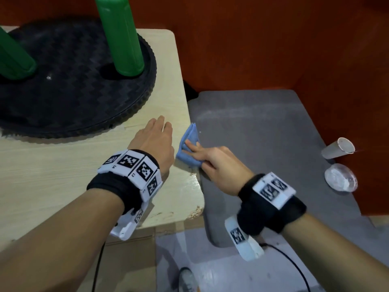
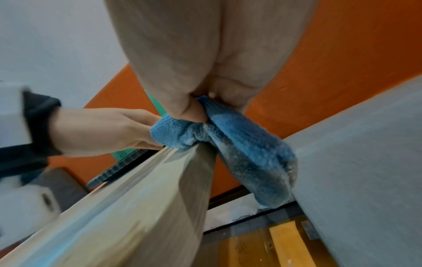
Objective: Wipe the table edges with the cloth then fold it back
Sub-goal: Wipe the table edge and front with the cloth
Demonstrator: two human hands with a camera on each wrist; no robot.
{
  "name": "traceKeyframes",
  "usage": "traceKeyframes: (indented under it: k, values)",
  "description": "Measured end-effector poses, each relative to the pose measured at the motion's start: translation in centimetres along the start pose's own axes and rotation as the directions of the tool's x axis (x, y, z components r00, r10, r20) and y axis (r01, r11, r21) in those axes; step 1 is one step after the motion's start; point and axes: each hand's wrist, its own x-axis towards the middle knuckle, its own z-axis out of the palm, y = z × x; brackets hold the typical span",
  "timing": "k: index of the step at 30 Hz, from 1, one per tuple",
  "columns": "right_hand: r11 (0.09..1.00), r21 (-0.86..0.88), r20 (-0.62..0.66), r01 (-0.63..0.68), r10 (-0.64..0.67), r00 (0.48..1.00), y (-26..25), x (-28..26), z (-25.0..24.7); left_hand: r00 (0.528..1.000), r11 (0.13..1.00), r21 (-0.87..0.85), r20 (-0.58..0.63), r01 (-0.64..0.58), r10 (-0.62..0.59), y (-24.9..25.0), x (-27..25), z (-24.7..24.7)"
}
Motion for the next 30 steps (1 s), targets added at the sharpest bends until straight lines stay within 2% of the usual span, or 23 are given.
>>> traceKeyframes:
  k: [2,7,12,16,21,26,30]
  values:
    - [1.000,-0.004,0.013,0.018,-0.018,1.000,0.0,-1.0,0.0,1.000,1.000,0.021,0.011,-0.001,0.000,0.0,-0.1,0.2]
    - [0.998,-0.057,-0.025,-0.002,0.000,1.000,-0.8,1.1,-0.9,1.000,0.999,0.034,-0.002,0.007,-0.007,0.4,-0.8,0.0]
    - [0.999,-0.041,0.012,0.002,-0.001,1.000,-1.0,-2.2,0.9,0.999,1.000,0.022,0.033,-0.018,0.017,0.3,-2.4,0.3]
    - [0.999,-0.040,-0.035,-0.027,0.026,0.999,-1.6,-1.1,0.4,0.999,1.000,0.007,0.035,-0.020,0.020,0.1,-3.2,0.2]
    - [0.998,-0.061,-0.036,-0.033,0.031,0.999,-2.1,-3.7,2.0,0.998,0.998,0.027,0.037,-0.050,0.049,-0.1,-3.7,1.0]
    - [0.997,-0.022,-0.091,-0.079,0.077,0.993,-2.8,-2.5,1.4,0.999,0.998,-0.030,0.011,-0.046,0.046,0.3,-4.1,1.0]
    - [0.996,-0.033,-0.052,-0.077,0.075,0.996,-2.6,-4.2,2.1,0.998,0.998,0.007,0.008,-0.061,0.061,0.3,-4.0,0.8]
